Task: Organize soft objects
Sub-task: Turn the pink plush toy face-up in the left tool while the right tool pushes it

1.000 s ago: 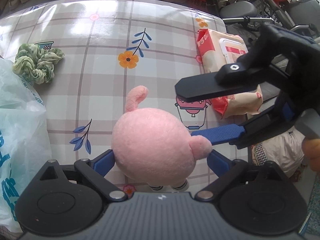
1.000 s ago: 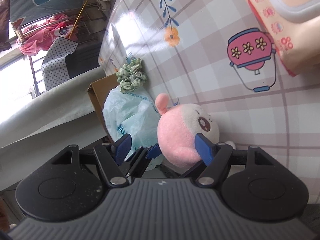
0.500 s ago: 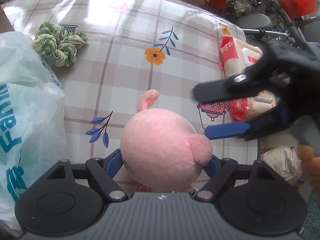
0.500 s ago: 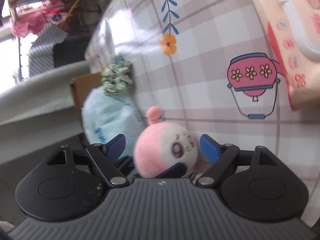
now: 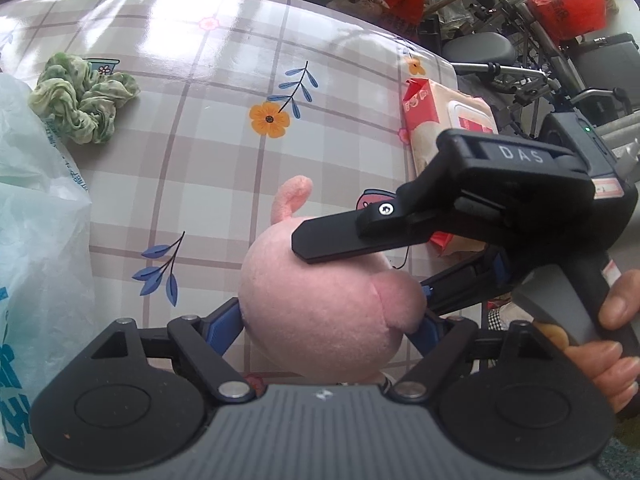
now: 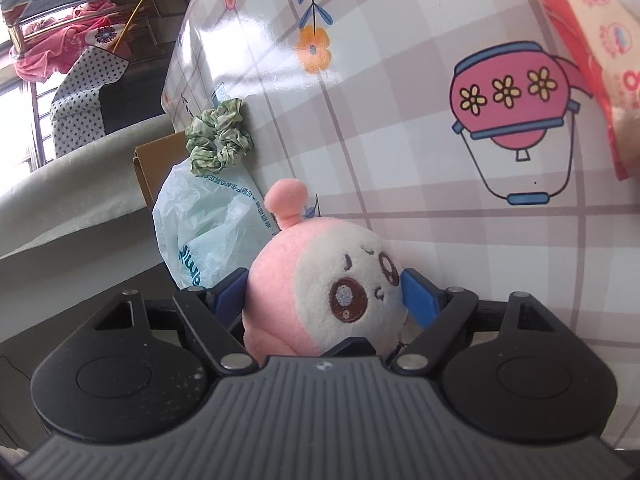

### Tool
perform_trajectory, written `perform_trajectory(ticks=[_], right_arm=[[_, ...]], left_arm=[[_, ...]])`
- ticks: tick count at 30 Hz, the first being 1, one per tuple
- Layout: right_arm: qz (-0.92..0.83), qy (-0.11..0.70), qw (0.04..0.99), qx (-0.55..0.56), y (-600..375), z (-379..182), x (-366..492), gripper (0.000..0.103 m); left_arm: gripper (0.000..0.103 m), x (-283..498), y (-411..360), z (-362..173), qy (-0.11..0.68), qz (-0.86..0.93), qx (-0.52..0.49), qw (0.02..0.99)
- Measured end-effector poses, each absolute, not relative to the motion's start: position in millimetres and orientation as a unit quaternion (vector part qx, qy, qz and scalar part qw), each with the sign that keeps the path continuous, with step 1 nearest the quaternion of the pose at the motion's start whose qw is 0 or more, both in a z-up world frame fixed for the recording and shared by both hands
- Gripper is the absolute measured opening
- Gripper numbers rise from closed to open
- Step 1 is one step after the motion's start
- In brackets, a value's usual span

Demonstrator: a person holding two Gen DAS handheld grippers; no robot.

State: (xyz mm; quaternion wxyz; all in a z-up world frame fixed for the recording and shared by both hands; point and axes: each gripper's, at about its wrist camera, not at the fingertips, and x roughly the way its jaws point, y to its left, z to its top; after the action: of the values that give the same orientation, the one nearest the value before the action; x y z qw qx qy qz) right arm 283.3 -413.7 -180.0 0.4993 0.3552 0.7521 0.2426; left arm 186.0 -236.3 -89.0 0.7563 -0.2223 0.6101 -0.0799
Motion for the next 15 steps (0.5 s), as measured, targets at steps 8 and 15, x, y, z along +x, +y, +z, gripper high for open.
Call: perform_trajectory(ticks=[8,15], right_arm=[[0.202,0.742,0.538,0.346,-424.9,-167.7,285.9,0.077],[0.186,0.739,0.573,0.301,-404.0,-156.6,290.8,0.084]], left_arm=[[0.092,186.3,-235.0,-84.8,0.616,-0.080,-0.217,0.753],[0.091,173.9,-224.1,-73.5,0.620,-0.056,-0.196,0.758]])
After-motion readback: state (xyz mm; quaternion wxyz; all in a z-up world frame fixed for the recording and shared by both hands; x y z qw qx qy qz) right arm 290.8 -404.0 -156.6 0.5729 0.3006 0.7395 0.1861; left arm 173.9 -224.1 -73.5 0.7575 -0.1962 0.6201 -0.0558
